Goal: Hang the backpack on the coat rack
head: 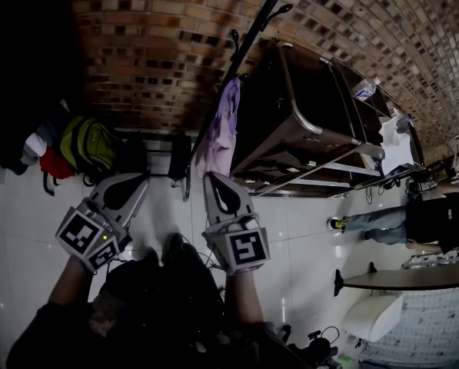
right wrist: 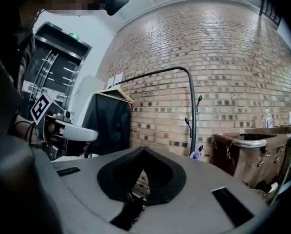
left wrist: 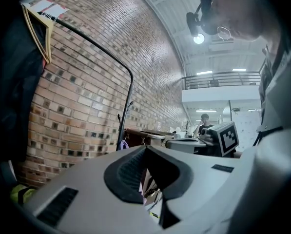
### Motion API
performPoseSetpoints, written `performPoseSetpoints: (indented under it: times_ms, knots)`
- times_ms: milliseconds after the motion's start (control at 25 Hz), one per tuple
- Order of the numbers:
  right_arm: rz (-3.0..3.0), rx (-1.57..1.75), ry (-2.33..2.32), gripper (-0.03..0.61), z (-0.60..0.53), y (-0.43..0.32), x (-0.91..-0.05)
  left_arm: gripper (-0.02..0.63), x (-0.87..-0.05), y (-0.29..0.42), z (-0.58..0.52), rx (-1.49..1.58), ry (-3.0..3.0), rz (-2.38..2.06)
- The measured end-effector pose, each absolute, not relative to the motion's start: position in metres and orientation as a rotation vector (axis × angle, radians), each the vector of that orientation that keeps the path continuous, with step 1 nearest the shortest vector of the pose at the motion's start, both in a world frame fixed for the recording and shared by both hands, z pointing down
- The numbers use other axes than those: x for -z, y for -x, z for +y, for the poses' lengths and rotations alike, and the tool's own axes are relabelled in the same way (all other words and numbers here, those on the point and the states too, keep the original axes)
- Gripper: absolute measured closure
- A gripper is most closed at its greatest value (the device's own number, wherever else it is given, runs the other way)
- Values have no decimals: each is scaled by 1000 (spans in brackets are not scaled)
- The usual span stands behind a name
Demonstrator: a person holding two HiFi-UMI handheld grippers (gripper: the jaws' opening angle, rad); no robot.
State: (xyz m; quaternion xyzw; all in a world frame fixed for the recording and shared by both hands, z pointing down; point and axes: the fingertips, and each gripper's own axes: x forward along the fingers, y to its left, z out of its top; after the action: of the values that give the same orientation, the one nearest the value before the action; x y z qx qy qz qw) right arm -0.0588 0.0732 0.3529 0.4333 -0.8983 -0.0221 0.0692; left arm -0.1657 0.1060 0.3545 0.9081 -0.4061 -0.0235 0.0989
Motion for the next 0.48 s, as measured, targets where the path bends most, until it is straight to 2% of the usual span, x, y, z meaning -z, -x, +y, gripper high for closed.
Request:
performPoseSetpoints:
  times_ms: [480]
  knots:
    - [-2702,52,-1296,549,78,31,-341,574,-337,134,109,74,-2705,-1204]
